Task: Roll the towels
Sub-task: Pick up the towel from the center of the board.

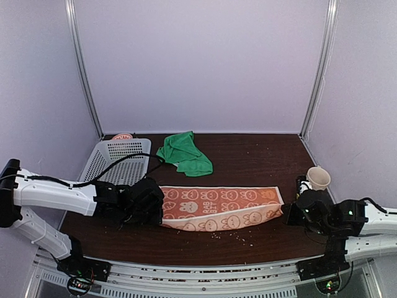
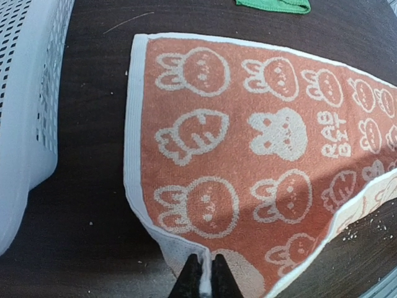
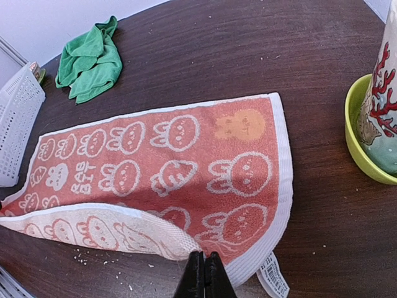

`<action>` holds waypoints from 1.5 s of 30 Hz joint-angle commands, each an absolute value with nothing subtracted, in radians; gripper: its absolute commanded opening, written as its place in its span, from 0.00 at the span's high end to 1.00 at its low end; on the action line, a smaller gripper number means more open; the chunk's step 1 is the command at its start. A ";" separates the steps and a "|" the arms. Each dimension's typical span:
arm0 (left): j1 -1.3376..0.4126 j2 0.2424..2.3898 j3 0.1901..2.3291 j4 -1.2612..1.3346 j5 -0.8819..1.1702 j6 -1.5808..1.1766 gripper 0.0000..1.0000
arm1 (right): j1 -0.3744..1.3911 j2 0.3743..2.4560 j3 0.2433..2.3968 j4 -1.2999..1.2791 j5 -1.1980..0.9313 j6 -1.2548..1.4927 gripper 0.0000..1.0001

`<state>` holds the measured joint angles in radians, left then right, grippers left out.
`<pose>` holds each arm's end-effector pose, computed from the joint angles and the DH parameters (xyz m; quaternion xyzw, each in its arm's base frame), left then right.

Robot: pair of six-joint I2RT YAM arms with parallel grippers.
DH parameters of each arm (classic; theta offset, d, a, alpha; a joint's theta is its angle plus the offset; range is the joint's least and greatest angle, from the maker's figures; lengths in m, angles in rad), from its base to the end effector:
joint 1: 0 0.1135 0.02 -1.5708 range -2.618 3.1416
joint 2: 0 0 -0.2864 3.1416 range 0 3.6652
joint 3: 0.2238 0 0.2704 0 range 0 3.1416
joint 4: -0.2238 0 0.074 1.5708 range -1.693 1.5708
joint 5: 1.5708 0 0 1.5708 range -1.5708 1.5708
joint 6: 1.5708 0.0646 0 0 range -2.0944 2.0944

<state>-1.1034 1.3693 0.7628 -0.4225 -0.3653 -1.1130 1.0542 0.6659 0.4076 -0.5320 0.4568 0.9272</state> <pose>0.1480 -0.2421 0.1780 -0.0531 0.9473 -0.1574 0.2741 0.1028 0.1232 0.1873 0.0288 0.9044 0.1952 0.3782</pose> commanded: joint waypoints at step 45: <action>-1.126 0.897 0.587 -0.495 -0.139 -0.501 0.07 | 1.001 0.591 0.386 -0.512 0.411 0.908 1.00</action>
<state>-1.1202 0.8970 0.5873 -0.5480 -0.1696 -0.5884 1.0222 0.6067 0.3565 -0.5087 0.4252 0.8974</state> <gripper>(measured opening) 0.916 0.017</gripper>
